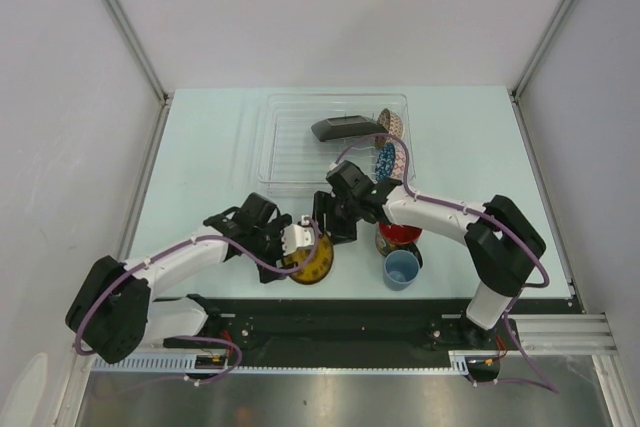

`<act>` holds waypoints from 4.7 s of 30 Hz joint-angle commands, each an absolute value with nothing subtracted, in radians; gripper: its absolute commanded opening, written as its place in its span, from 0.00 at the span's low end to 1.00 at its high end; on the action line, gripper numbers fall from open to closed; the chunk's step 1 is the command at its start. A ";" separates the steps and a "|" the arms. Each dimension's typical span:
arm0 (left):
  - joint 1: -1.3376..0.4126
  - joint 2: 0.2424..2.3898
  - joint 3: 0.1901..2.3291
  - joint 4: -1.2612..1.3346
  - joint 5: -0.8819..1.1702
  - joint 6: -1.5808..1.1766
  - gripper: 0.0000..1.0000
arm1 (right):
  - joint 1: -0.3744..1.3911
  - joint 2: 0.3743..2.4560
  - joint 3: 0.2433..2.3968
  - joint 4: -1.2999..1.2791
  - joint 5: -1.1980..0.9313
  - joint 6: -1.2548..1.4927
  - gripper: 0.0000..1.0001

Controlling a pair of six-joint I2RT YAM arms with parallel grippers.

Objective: Load the mixed dishes into the dish rack

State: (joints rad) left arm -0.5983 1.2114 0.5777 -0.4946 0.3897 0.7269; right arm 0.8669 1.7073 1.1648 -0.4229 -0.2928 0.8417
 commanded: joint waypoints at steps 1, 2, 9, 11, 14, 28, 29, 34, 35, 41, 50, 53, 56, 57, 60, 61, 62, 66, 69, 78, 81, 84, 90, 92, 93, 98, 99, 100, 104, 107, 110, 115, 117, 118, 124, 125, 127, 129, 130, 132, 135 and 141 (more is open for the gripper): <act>-0.623 1.204 0.615 -0.436 0.428 0.681 1.00 | 0.905 1.658 1.190 -0.163 -0.423 0.930 0.60; -0.623 1.203 0.617 -0.437 0.431 0.678 0.99 | 0.905 1.669 1.189 -0.161 -0.426 0.930 0.59; -0.621 1.192 0.624 -0.442 0.428 0.664 1.00 | 0.896 1.730 1.180 -0.149 -0.454 0.913 0.33; -0.621 1.189 0.623 -0.442 0.426 0.667 1.00 | 0.893 1.741 1.180 -0.152 -0.457 0.905 0.32; -0.621 1.187 0.620 -0.439 0.422 0.669 1.00 | 0.890 1.752 1.180 -0.161 -0.468 0.897 0.32; -0.503 1.091 0.886 -0.633 0.407 0.650 1.00 | 0.861 1.689 1.180 -0.279 -0.394 0.735 0.00; -0.494 1.062 0.914 -0.659 0.402 0.652 1.00 | 0.856 1.677 1.180 -0.287 -0.382 0.718 0.00; -0.443 0.941 1.064 -0.770 0.339 0.667 1.00 | 0.828 1.606 1.209 -0.359 -0.341 0.574 0.00; -0.431 0.927 1.086 -0.779 0.328 0.664 1.00 | 0.822 1.595 1.230 -0.408 -0.341 0.543 0.00; -0.218 0.822 1.184 -0.755 0.339 0.560 1.00 | 0.859 1.393 1.341 -0.391 -0.013 0.209 0.00; 0.076 0.825 1.151 -0.692 0.403 0.387 0.99 | 0.882 1.269 1.362 -0.061 0.242 -0.798 0.00; 0.150 0.857 1.138 -0.672 0.440 0.356 1.00 | 0.874 1.314 1.361 -0.043 0.336 -1.055 0.00; 0.202 0.885 1.123 -0.647 0.472 0.338 1.00 | 0.851 1.356 1.361 -0.029 0.394 -1.205 0.00; 0.212 0.893 1.121 -0.643 0.479 0.330 1.00 | 0.844 1.367 1.359 -0.038 0.397 -1.235 0.00; 0.235 0.919 1.121 -0.627 0.495 0.313 1.00 | 0.819 1.394 1.341 -0.098 0.379 -1.261 0.00; 0.241 0.929 1.124 -0.620 0.500 0.307 1.00 | 0.813 1.391 1.327 -0.107 0.352 -1.269 0.00; 0.245 0.942 1.126 -0.617 0.512 0.293 1.00 | 0.807 1.388 1.312 -0.109 0.329 -1.276 0.00; 0.249 0.956 1.127 -0.601 0.531 0.275 1.00 | 0.790 1.391 1.261 -0.129 0.285 -1.267 0.00; 0.250 0.956 1.115 -0.584 0.532 0.268 1.00 | 0.784 1.379 1.232 -0.144 0.250 -1.246 0.00; 0.249 0.965 1.095 -0.557 0.548 0.252 1.00 | 0.758 1.382 1.123 -0.130 0.157 -1.226 0.00; 0.249 0.969 1.094 -0.555 0.552 0.253 1.00 | 0.742 1.397 1.095 -0.098 0.140 -1.226 0.00; 0.249 0.969 1.091 -0.554 0.557 0.256 1.00 | 0.736 1.414 1.085 -0.065 0.130 -1.230 0.00; 0.249 0.971 1.075 -0.548 0.568 0.259 1.00 | 0.732 1.451 1.080 -0.009 0.135 -1.273 0.00; 0.250 0.973 1.069 -0.549 0.572 0.261 1.00 | 0.732 1.466 1.080 0.034 0.132 -1.281 0.00; 0.249 0.973 1.066 -0.546 0.572 0.261 1.00 | 0.730 1.473 1.081 0.038 0.130 -1.288 0.00; 0.249 0.976 1.066 -0.542 0.578 0.261 1.00 | 0.721 1.511 1.080 0.052 0.120 -1.290 0.00; 0.250 0.976 1.066 -0.543 0.578 0.261 1.00 | 0.715 1.517 1.080 0.054 0.120 -1.287 0.00; 0.249 0.974 1.066 -0.542 0.578 0.262 1.00 | 0.712 1.528 1.081 0.049 0.118 -1.281 0.00; 0.249 0.977 1.068 -0.546 0.578 0.268 1.00 | 0.698 1.546 1.078 0.034 0.109 -1.250 0.00; 0.250 0.976 1.060 -0.545 0.578 0.271 1.00 | 0.690 1.557 1.071 0.031 0.095 -1.232 0.00; 0.252 0.971 1.051 -0.541 0.578 0.275 1.00 | 0.686 1.568 1.069 0.031 0.089 -1.204 0.00; 0.250 0.968 1.048 -0.542 0.575 0.287 1.00 | 0.690 1.578 1.068 0.037 0.100 -1.152 0.00; 0.250 0.965 1.048 -0.538 0.575 0.285 1.00 | 0.690 1.580 1.069 0.032 0.106 -1.143 0.02; 0.250 0.963 1.048 -0.540 0.575 0.285 1.00 | 0.693 1.578 1.068 0.031 0.103 -1.134 0.03; 0.252 0.950 1.048 -0.537 0.578 0.290 1.00 | 0.710 1.566 1.068 0.026 0.149 -1.082 0.21; 0.250 0.946 1.048 -0.537 0.578 0.290 1.00 | 0.713 1.560 1.068 0.020 0.153 -1.072 0.26; 0.250 0.942 1.051 -0.538 0.580 0.291 1.00 | 0.718 1.551 1.068 0.009 0.161 -1.063 0.29; 0.250 0.934 1.052 -0.540 0.580 0.291 1.00 | 0.719 1.536 1.068 0.005 0.166 -1.046 0.33; 0.250 0.930 1.054 -0.540 0.581 0.294 1.00 | 0.721 1.532 1.068 -0.029 0.178 -1.042 0.34; 0.250 0.922 1.054 -0.542 0.584 0.298 1.00 | 0.729 1.516 1.068 -0.041 0.187 -1.034 0.39; 0.250 0.914 1.054 -0.546 0.587 0.304 1.00 | 0.744 1.473 1.068 -0.055 0.222 -1.006 0.45; 0.250 0.916 1.057 -0.555 0.600 0.310 1.00 | 0.791 1.352 1.068 -0.116 0.293 -0.911 0.67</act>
State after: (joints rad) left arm 0.2390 0.9291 1.0470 -0.5632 0.5629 0.2909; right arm 0.7605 1.4628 1.0603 -0.0948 0.2249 -0.9966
